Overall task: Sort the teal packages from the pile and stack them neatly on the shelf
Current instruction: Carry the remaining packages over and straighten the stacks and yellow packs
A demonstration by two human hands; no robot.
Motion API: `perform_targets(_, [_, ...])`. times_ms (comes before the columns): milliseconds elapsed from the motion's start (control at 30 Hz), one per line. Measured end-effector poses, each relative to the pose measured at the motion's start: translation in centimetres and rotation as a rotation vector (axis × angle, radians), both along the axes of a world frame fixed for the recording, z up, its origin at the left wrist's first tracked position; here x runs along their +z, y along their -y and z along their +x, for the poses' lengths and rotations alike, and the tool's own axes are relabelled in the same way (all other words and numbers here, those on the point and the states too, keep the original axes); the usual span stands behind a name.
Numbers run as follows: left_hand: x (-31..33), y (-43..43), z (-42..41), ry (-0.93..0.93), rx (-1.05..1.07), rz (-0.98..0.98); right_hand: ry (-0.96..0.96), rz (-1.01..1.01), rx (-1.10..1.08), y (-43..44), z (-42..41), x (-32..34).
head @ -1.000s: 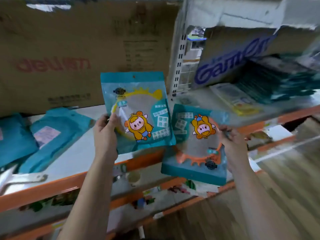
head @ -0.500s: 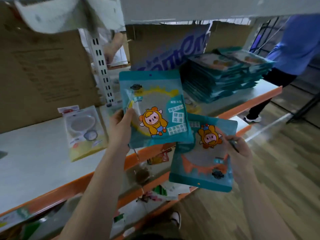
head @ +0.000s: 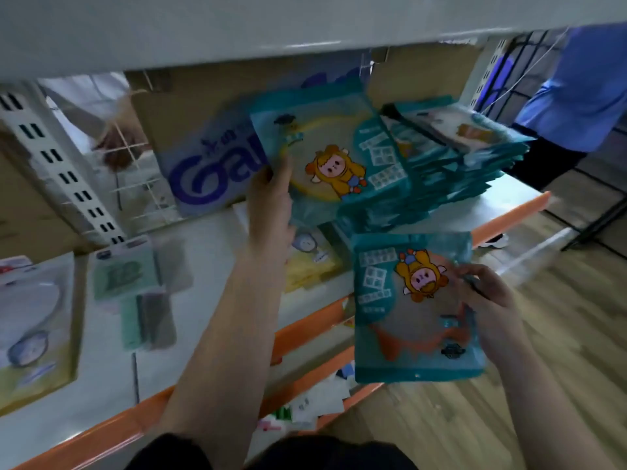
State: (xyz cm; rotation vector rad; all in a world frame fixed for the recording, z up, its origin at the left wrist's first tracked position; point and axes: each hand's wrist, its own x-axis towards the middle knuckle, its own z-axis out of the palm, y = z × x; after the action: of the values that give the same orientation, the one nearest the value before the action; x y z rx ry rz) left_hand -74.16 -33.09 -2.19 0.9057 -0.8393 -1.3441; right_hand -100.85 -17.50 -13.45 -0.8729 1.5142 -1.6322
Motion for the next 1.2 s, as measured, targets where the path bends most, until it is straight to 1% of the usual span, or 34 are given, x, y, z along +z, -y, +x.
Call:
perform_targets(67, [0.7,1.8,-2.0,-0.040,0.015,0.017,-0.013,-0.024,0.040,1.5,-1.3,-0.3])
perform_targets(100, [0.9,2.6,-3.0,-0.029,0.024,0.016,-0.007,-0.044,0.072,2.1,-1.9,-0.5])
perform_targets(233, [1.7,5.7,-6.2,0.102,0.061,0.004,0.070,-0.093,0.175,4.6,-4.0,-0.7])
perform_targets(400, [1.3,8.1,-9.4,0.251,0.214,0.033,0.062,-0.120,0.290,7.6,-6.8,-0.6])
perform_targets(533, [0.6,8.1,-11.1,0.390,0.341,0.033,0.025,-0.123,0.435,9.2,-10.1,0.2])
perform_targets(667, [0.4,8.0,-12.4,0.523,0.438,0.076,0.046,-0.092,0.504,10.2,-13.4,0.4])
perform_targets(767, [0.7,8.1,-12.8,0.647,0.458,0.124,0.082,-0.068,0.580,10.9,-15.2,0.5])
perform_targets(867, [0.8,8.2,-13.4,0.723,0.476,0.147,0.077,-0.073,0.610,11.2,-16.5,0.6])
perform_targets(967, [0.5,7.7,-14.1,0.745,0.557,0.138,0.082,-0.088,0.632,11.3,-17.3,0.9])
perform_targets(1033, [0.2,6.0,-14.4,0.730,0.666,0.120,0.088,-0.096,0.638,11.4,-17.7,1.1])
perform_targets(1133, [-1.3,1.3,-15.5,0.698,0.789,0.002,0.125,-0.140,0.657,11.6,-18.0,1.5])
perform_targets(1200, [-2.8,-2.5,-16.9,0.662,0.786,-0.060,0.140,-0.183,0.670,11.8,-18.1,2.0])
